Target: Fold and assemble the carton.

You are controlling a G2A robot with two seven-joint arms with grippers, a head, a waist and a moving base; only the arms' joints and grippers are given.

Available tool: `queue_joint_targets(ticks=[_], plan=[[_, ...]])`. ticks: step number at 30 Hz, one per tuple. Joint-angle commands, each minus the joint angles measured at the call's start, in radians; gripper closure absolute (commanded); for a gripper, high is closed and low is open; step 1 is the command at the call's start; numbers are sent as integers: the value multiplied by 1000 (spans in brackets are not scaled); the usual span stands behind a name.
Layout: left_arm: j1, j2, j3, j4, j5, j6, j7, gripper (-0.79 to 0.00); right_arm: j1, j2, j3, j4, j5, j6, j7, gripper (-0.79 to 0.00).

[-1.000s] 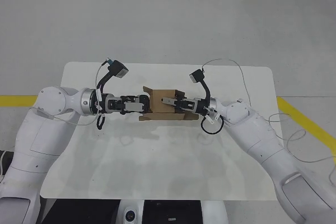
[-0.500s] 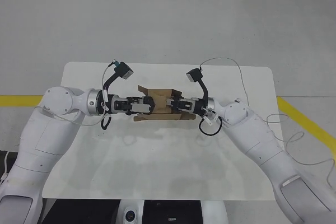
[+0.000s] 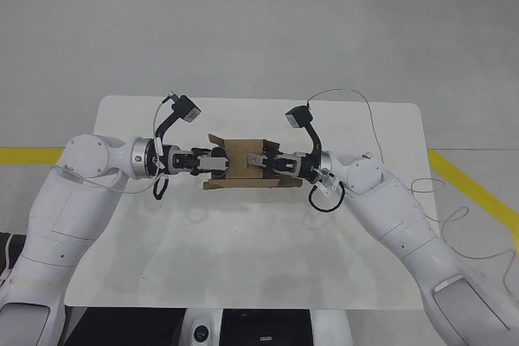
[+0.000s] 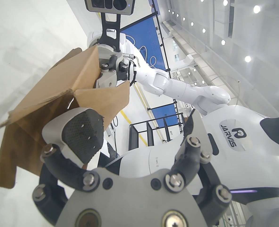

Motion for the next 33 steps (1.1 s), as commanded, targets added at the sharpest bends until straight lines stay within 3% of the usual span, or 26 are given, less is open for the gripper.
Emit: queue_joint_targets(ticks=[1, 33], plan=[[1, 0, -3, -3, -2, 0, -3, -785, -2, -1, 6, -2, -3, 2, 1, 0], [22, 2, -30, -19, 21, 15, 7, -785, -29, -16, 61, -30, -94, 56, -25, 0]])
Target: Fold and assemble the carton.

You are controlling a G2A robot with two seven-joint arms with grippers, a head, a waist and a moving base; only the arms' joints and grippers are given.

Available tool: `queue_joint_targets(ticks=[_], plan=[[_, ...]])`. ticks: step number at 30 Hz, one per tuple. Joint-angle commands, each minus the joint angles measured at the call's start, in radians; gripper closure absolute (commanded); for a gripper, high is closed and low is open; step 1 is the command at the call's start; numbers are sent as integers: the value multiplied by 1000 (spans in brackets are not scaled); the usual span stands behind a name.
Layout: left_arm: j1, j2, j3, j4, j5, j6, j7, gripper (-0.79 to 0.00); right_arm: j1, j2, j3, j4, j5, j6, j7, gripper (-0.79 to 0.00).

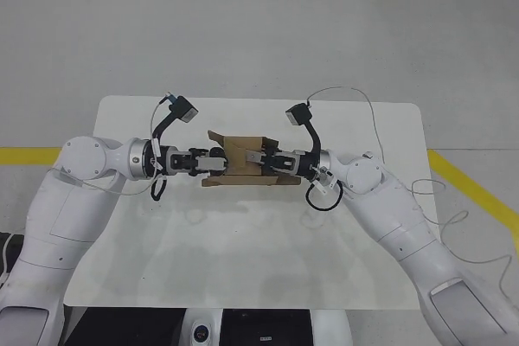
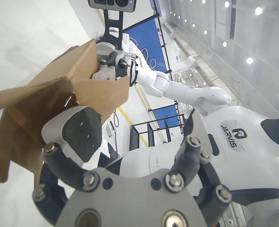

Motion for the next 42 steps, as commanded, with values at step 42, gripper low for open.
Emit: queue_joint_targets(ticks=[42], plan=[[-12, 4, -41, 57, 36, -9, 36, -785, -35, -9, 39, 3, 45, 38, 131, 0]])
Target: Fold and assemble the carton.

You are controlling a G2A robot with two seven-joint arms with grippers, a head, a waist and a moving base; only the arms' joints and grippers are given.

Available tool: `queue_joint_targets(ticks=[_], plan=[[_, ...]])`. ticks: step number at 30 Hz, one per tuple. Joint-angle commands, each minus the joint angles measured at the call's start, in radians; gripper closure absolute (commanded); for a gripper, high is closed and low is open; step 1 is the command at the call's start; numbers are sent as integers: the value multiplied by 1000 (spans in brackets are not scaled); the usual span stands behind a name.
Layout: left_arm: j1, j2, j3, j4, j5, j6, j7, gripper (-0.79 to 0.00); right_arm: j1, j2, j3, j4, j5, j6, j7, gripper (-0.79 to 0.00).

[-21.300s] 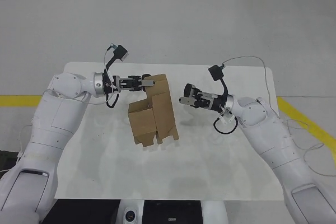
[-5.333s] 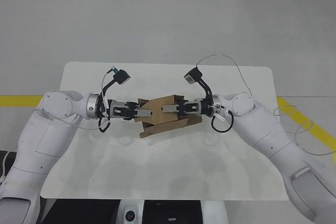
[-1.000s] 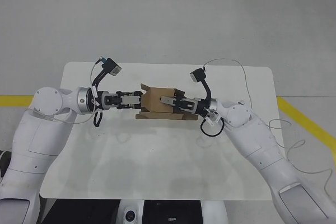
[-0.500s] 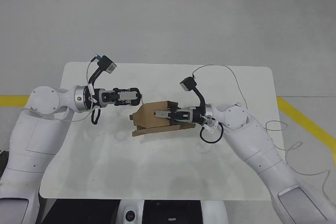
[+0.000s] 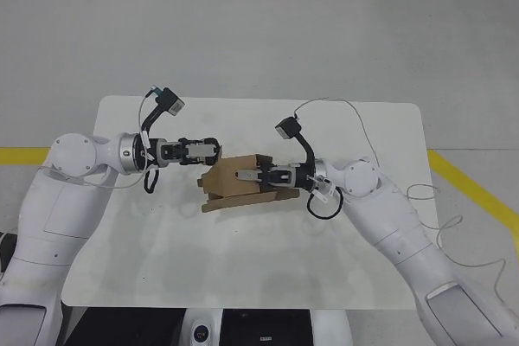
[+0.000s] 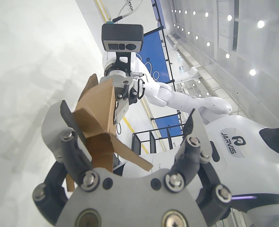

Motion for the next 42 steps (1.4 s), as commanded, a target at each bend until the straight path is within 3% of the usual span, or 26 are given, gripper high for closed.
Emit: queue_joint_targets(ticks=[1, 11, 42], plan=[[-1, 1, -4, 1, 19, -7, 12, -785, -7, 4, 21, 1, -13, -5, -32, 0], [10, -1, 7, -17, 29, -2, 23, -785, -44, 15, 81, -55, -78, 5, -144, 0], [20, -10, 44, -53, -9, 12, -17, -785, -70, -9, 106, -118, -218, 1, -388, 0]])
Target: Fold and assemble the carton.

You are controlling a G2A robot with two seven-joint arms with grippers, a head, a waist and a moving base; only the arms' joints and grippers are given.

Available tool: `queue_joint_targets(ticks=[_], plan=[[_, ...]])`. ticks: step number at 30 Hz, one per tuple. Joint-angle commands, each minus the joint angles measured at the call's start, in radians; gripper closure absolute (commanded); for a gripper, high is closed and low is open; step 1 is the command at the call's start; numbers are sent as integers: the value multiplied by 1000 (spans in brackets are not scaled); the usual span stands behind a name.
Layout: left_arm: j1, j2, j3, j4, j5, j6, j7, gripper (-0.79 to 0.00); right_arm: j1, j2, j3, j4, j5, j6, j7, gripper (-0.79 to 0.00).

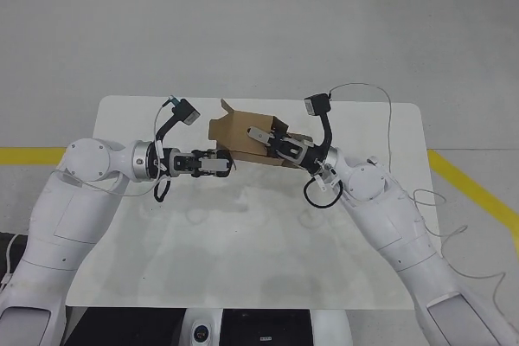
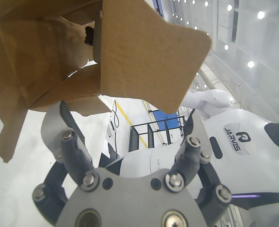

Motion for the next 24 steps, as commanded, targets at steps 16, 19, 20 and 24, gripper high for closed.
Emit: queue_joint_targets(ticks=[16, 19, 20, 24], plan=[[27, 5, -26, -43, -24, 7, -20, -785, -9, -5, 35, 2, -52, -4, -66, 0], [29, 5, -24, -50, -26, 10, -24, -785, -8, -8, 31, 3, -55, -6, -72, 0], [29, 5, -22, -53, -27, 11, -26, -785, -7, -10, 30, 6, -56, -7, -75, 0], [30, 3, -15, -60, -35, 14, -33, -785, -3, -13, 29, 12, -55, -11, -78, 0]])
